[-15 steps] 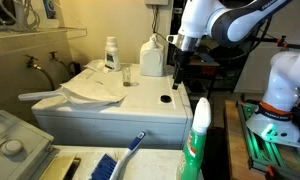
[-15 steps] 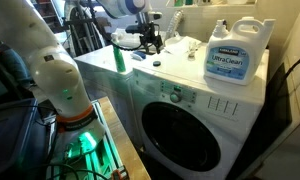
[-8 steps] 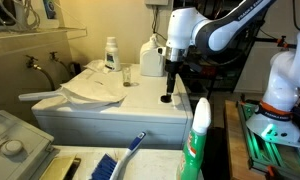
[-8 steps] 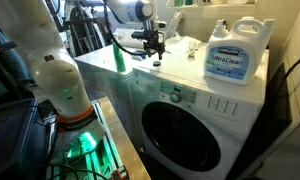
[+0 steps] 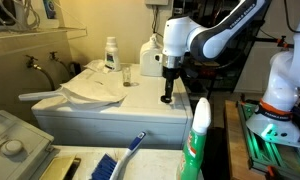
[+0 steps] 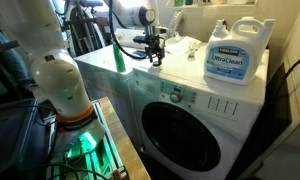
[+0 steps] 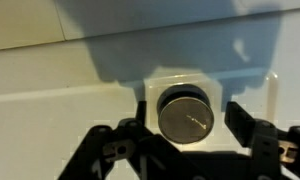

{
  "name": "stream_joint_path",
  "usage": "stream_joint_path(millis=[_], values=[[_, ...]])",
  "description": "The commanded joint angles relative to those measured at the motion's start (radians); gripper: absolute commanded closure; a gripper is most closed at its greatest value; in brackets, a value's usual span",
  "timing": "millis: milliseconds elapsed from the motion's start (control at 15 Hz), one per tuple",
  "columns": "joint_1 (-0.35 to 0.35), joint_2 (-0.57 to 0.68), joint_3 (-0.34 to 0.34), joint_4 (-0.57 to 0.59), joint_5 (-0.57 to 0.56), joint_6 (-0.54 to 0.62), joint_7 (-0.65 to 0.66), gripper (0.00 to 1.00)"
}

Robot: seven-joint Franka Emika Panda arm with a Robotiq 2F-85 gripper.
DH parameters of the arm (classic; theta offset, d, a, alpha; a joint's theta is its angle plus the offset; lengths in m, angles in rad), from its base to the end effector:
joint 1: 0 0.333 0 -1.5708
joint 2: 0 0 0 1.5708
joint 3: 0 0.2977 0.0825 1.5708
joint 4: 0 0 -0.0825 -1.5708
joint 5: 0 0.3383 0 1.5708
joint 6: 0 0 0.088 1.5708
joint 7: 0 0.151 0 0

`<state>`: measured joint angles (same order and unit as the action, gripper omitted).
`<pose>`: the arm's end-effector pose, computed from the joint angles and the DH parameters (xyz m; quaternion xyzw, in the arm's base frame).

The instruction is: Move the black object to the left

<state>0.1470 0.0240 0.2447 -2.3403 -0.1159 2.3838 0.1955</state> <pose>0.4424 0.1779 0.2966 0.9895 0.1392 0.0206 0.0328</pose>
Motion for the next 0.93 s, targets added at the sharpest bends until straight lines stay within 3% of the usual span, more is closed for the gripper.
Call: stream_joint_path(millis=[0,133,200,400,667,867], values=[[0.023,0.027,-0.022,0.015,-0.029,0.013,0.036,0.24],[0.028,0.032,-0.023,0.022,-0.031,0.014,0.042,0.29],[0.030,0.034,-0.023,0.025,-0.030,0.014,0.042,0.36],[0.035,0.037,-0.027,0.030,-0.031,0.010,0.041,0.68],[0.032,0.003,-0.031,0.027,0.009,-0.001,0.009,0.70],[0.047,-0.161,-0.011,0.002,0.074,-0.016,-0.100,0.70]])
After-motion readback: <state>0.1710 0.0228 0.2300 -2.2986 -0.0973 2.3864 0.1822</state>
